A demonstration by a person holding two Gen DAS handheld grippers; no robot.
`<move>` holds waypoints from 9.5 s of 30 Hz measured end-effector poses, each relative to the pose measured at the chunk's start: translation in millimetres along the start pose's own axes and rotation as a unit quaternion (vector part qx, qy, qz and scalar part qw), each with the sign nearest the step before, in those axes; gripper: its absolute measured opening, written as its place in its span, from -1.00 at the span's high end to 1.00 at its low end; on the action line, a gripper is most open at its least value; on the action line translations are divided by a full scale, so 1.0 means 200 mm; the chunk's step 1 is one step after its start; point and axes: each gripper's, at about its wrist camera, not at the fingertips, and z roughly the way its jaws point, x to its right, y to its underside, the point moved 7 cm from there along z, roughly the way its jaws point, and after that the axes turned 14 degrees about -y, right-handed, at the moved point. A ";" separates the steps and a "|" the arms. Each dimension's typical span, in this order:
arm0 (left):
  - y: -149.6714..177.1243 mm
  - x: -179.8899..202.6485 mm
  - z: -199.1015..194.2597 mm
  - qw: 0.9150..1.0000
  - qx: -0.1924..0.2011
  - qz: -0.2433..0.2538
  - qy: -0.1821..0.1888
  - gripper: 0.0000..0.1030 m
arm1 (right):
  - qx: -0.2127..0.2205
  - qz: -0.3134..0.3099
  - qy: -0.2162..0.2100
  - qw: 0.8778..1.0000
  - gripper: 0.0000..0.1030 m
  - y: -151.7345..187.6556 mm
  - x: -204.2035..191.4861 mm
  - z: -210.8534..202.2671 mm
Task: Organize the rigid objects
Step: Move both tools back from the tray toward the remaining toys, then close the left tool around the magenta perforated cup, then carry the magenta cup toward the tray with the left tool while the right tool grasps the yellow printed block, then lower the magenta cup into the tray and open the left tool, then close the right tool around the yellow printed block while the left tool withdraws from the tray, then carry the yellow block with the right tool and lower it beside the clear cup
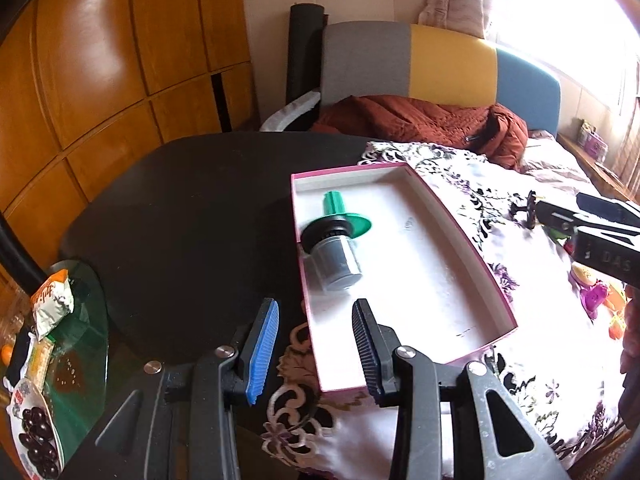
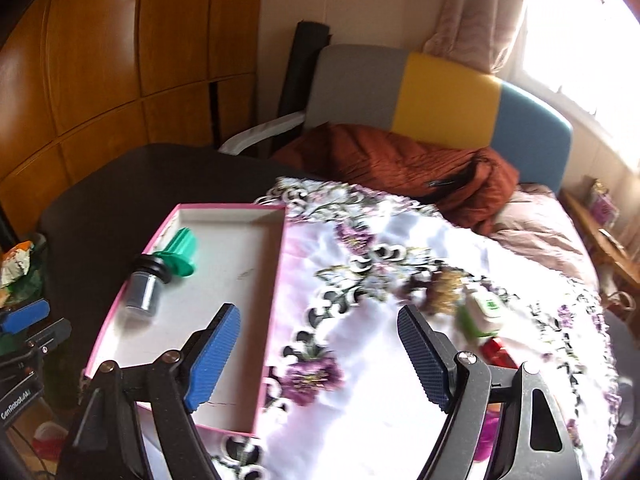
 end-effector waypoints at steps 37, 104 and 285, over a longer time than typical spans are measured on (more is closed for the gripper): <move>-0.17 0.68 -0.08 0.989 -0.003 0.085 0.124 0.23 | 0.007 0.089 0.116 0.989 -0.87 0.15 0.91 -0.34; 0.06 1.22 -0.21 0.942 -0.024 0.158 0.295 0.36 | -0.231 0.250 0.039 0.940 -0.46 0.77 1.45 -0.28; 0.08 -0.23 0.17 0.990 -0.051 -0.114 0.069 0.16 | -0.130 0.004 -0.211 0.969 0.07 -0.02 -0.56 0.64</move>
